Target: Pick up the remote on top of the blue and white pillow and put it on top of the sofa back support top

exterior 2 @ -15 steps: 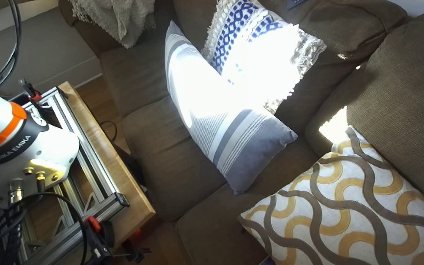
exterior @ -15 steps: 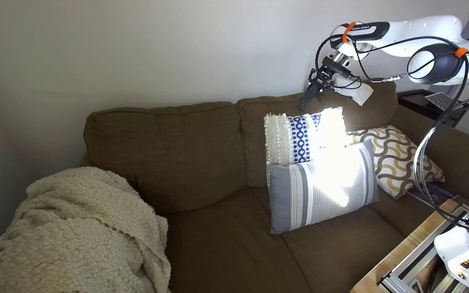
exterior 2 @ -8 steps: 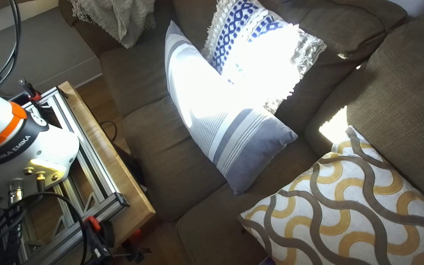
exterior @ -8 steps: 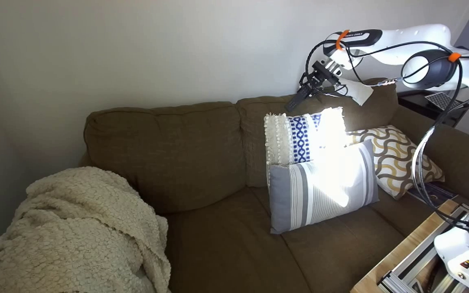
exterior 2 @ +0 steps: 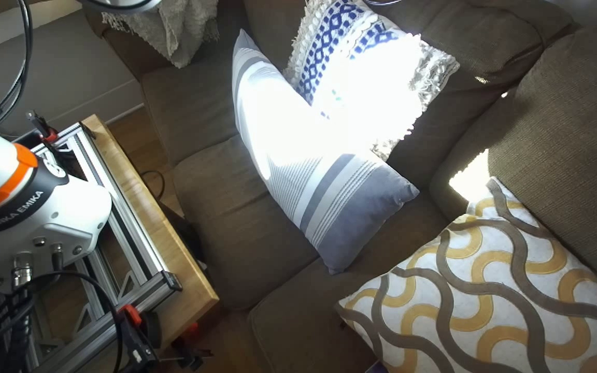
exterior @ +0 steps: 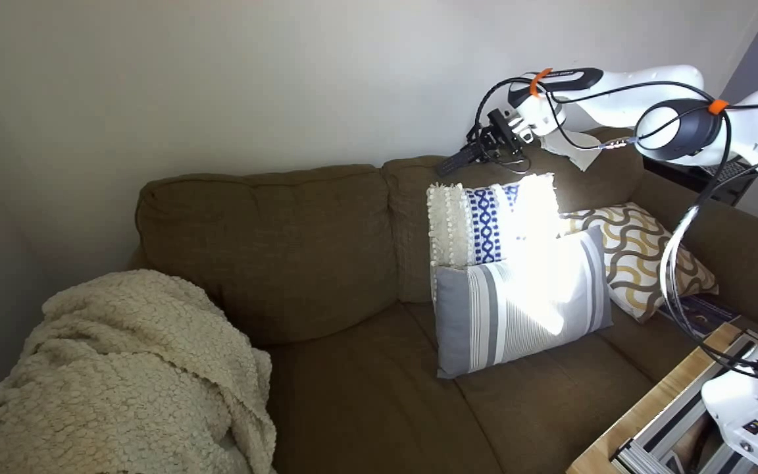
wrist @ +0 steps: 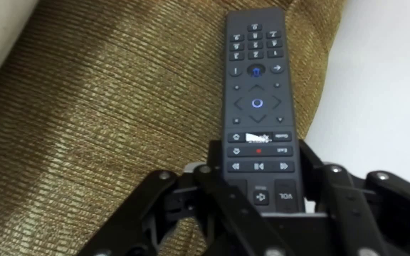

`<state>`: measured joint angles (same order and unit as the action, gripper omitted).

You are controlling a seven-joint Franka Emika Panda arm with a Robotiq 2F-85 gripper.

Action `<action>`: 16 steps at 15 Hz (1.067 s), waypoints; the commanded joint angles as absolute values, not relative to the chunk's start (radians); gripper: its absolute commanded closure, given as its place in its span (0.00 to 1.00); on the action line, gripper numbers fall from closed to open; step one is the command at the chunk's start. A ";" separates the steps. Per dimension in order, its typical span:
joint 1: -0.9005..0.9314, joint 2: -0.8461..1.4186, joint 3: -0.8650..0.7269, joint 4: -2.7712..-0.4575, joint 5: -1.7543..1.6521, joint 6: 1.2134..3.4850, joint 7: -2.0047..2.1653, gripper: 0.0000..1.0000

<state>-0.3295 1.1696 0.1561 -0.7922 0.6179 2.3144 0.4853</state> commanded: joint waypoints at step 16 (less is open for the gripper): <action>-0.321 1.334 0.194 -0.639 0.689 2.531 0.731 0.74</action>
